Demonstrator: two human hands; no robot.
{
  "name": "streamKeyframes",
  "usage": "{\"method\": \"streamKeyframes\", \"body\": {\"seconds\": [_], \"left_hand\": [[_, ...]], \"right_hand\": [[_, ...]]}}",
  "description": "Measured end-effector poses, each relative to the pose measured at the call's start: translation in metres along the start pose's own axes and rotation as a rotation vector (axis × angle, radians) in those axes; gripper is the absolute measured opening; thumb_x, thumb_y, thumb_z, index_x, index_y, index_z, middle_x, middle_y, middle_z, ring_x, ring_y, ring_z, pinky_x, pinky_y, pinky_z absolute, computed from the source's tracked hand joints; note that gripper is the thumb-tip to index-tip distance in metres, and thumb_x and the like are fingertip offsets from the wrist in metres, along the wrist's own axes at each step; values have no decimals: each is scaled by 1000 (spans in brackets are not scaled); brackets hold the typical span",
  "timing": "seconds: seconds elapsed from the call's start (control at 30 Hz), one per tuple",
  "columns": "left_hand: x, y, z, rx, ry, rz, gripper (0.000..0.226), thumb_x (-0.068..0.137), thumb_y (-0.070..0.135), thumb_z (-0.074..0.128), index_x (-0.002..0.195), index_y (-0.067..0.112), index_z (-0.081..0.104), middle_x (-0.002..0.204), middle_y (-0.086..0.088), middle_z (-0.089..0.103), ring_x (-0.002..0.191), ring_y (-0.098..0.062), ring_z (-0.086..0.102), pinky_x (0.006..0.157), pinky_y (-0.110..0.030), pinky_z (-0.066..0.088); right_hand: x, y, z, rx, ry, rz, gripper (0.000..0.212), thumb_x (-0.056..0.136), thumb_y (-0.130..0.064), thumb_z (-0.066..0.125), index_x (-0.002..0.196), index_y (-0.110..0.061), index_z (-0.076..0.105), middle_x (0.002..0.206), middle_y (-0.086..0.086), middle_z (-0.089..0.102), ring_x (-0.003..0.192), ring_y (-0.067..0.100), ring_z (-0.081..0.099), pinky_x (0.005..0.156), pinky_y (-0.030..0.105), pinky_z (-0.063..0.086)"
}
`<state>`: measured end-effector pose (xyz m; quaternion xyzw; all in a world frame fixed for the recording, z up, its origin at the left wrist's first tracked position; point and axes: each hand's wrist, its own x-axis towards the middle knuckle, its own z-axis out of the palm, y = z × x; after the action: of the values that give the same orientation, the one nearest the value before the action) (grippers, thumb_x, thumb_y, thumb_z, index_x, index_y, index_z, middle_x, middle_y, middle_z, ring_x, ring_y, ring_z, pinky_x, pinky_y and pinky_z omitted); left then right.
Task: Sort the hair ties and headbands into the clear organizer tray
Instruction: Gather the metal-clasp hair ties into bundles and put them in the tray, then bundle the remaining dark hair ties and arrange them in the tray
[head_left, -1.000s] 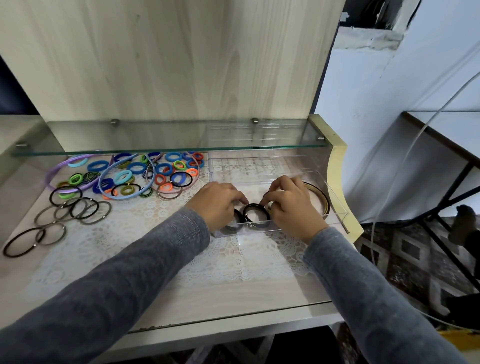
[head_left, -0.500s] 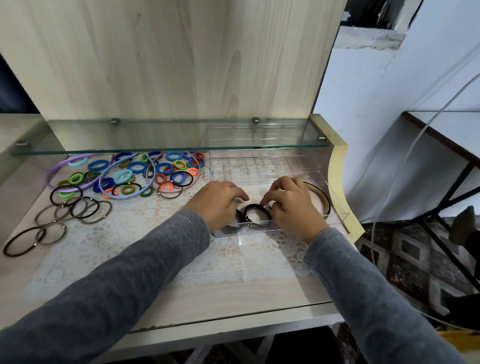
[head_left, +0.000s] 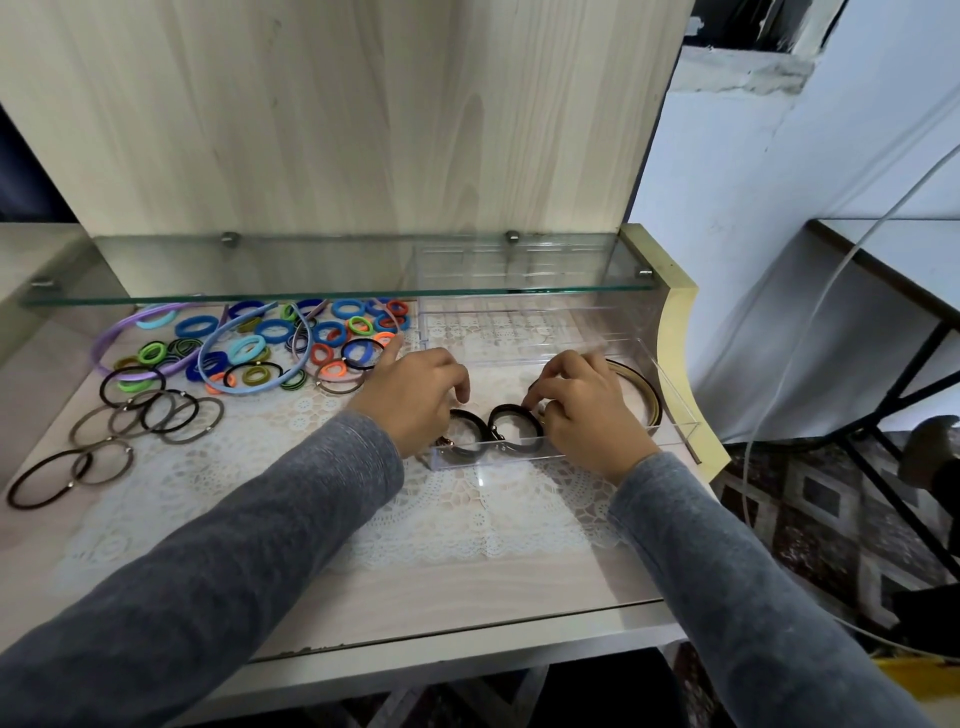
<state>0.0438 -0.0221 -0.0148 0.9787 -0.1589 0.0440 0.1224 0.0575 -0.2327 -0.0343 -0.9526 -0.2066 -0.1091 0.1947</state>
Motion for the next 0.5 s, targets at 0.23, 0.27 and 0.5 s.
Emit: {"method": "streamKeyframes", "body": {"seconds": [0.23,0.27,0.5], "left_hand": [[-1,-1,-10,129,-58,4,40,83,-5,51,106,23,67,122,7,55,120,-13,49,118,-52,0],[-1,-1,-11,130,-63,10,40,83,-5,51,105,24,68,121,7,55,120,-14,48,118,-52,-1],[-2,-4,-9,99,-56,36,40,82,-4,52,103,25,68,120,8,57,120,-13,48,117,-48,1]], "right_hand": [[-1,0,0,16,23,10,46,73,-19,34,88,-20,77,103,-1,59,101,21,36,89,36,31],[-1,0,0,13,22,10,46,73,-19,33,88,-20,77,103,-1,59,101,21,36,88,36,30],[-1,-1,0,15,29,13,45,74,-19,34,86,-20,77,101,-1,59,101,21,36,85,32,24]]}}
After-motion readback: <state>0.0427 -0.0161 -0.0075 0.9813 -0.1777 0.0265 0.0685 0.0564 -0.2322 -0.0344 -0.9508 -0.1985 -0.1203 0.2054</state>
